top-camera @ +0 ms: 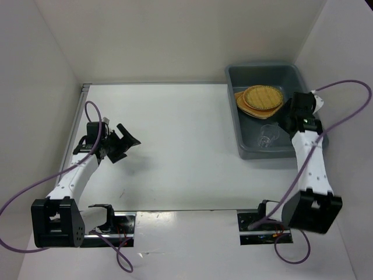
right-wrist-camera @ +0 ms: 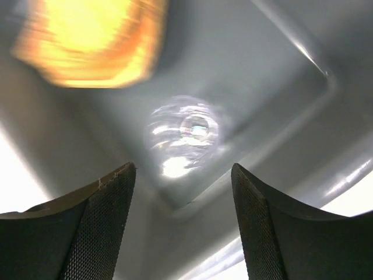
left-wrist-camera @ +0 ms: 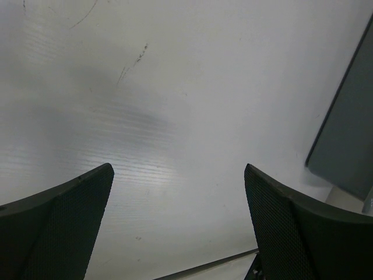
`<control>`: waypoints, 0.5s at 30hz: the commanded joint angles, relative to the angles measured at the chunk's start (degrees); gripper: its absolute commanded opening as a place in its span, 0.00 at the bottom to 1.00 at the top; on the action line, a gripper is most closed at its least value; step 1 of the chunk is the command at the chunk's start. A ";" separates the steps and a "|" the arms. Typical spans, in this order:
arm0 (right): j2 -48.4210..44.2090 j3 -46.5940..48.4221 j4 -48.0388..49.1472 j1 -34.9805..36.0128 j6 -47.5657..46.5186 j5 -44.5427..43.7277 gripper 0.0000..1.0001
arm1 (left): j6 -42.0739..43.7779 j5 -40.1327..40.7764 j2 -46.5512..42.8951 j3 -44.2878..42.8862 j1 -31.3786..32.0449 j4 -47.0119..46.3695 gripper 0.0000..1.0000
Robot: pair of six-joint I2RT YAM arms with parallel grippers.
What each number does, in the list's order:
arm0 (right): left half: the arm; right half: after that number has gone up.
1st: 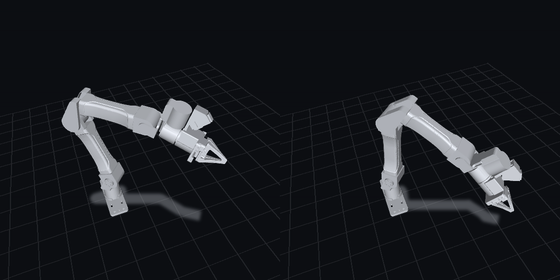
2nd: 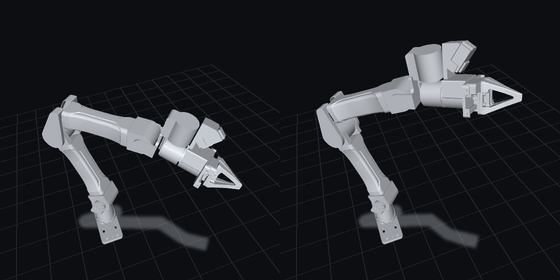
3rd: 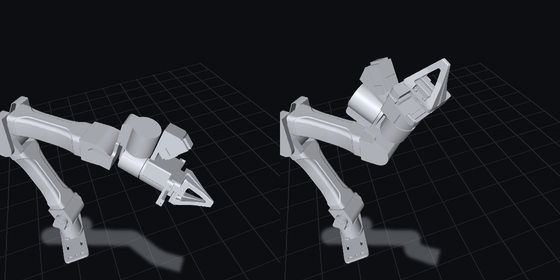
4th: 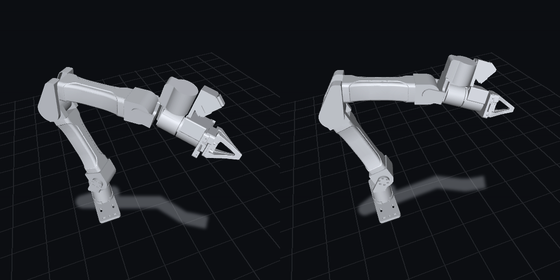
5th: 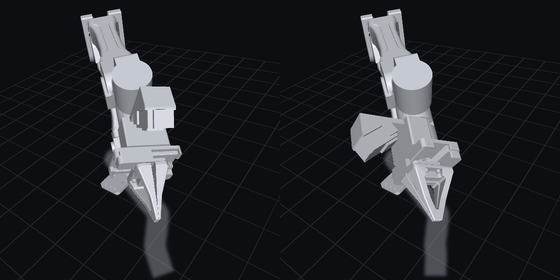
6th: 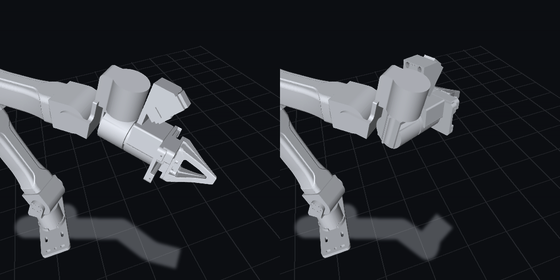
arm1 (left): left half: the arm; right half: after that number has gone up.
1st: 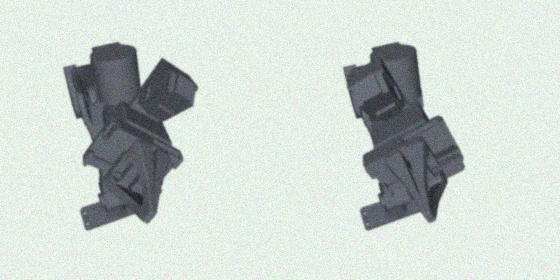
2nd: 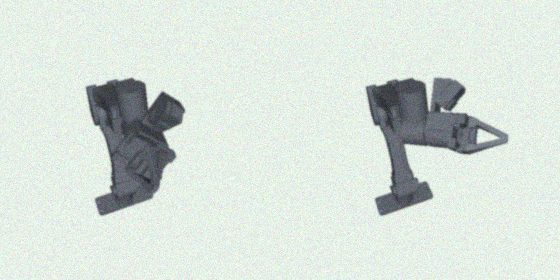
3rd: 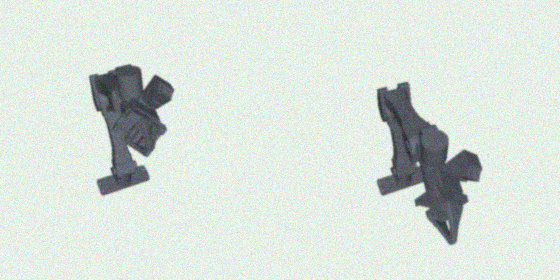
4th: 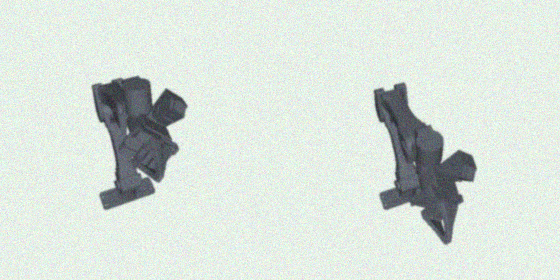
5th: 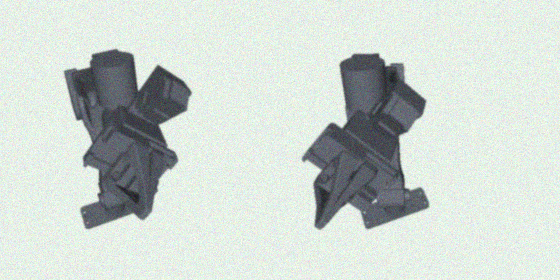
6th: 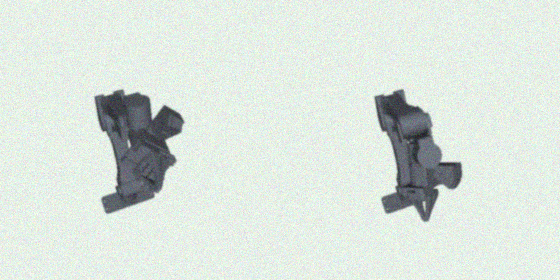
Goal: Place the mixed dishes into the plastic bin
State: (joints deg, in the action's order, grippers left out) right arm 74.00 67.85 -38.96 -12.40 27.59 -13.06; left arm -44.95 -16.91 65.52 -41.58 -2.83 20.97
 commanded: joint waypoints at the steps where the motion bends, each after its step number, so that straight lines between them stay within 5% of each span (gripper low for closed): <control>1: -12.97 2.11 2.21 -0.34 -0.17 8.64 0.72 | 2.94 0.81 -0.04 -2.80 -0.33 0.29 0.99; 6: -21.61 -3.34 3.20 1.49 0.35 29.71 0.72 | 2.94 0.82 -0.04 -2.80 -0.33 -0.23 0.99; 15: -38.73 -15.38 2.66 10.64 -3.07 45.13 0.72 | 2.94 0.30 -0.04 -2.28 -0.33 -0.23 0.99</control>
State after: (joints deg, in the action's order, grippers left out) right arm 41.54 53.30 -36.58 -2.92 26.55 23.88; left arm -43.46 -16.56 65.52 -42.46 -2.83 21.04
